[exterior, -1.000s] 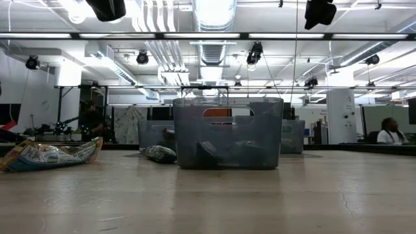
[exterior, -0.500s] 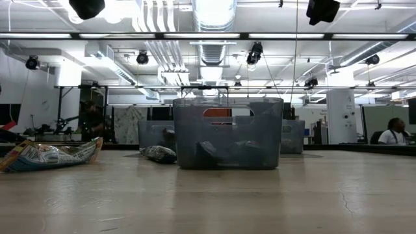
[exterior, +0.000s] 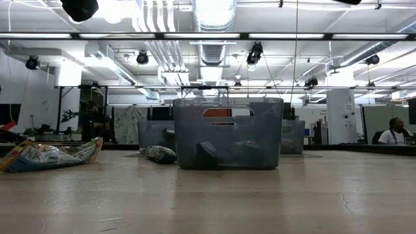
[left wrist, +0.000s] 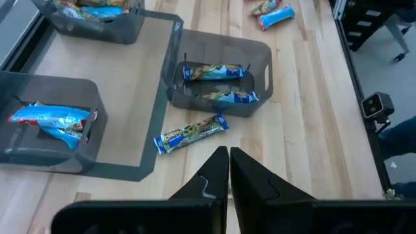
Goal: Pick and place Granola Bars by type
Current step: Put the red granola bar into the left black bin
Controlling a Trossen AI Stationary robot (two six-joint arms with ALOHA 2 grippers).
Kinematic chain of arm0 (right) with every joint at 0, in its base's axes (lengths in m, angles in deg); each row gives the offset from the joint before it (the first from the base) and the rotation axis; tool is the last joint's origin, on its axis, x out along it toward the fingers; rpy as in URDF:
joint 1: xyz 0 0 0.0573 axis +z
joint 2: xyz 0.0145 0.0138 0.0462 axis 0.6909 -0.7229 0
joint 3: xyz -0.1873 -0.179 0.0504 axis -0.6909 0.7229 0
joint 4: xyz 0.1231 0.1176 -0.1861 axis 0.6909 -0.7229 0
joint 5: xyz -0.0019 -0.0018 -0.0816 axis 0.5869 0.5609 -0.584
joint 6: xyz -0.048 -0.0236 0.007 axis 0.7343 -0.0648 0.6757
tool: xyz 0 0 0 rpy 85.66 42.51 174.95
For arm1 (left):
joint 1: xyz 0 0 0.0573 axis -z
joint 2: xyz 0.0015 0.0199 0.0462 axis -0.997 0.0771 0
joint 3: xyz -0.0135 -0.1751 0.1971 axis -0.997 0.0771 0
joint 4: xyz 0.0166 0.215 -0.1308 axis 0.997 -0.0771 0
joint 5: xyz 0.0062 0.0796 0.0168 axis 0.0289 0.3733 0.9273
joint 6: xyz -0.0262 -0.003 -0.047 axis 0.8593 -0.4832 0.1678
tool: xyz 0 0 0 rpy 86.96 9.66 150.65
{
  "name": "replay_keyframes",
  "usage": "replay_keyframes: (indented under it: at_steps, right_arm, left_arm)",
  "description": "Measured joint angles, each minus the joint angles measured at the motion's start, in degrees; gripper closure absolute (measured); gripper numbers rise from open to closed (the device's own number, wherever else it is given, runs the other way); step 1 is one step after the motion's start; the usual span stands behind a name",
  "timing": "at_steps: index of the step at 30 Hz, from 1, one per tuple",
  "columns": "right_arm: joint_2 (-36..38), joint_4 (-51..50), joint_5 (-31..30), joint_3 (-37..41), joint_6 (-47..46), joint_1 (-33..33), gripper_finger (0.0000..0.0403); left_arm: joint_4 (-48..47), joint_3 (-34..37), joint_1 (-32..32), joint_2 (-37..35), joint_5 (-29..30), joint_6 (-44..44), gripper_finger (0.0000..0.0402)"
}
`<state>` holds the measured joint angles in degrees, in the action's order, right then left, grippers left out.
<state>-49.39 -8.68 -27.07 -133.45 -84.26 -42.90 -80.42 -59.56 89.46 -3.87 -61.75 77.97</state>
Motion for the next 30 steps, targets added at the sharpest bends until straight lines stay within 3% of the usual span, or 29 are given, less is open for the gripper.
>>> replay_keyframes:
  at_steps: [11, 30]
  right_arm:
    - [1.7, 0.0, 2.9, 0.0, -12.6, 9.8, 0.0225]
    - [-9.1, -4.1, 1.7, 0.1, -33.9, 29.8, 0.0225]
  left_arm:
    - [-0.1, 0.5, 0.0, 0.0, 0.3, 0.5, 0.0401]
    - [0.0, 0.5, 0.0, 0.0, 1.0, 1.6, 0.0402]
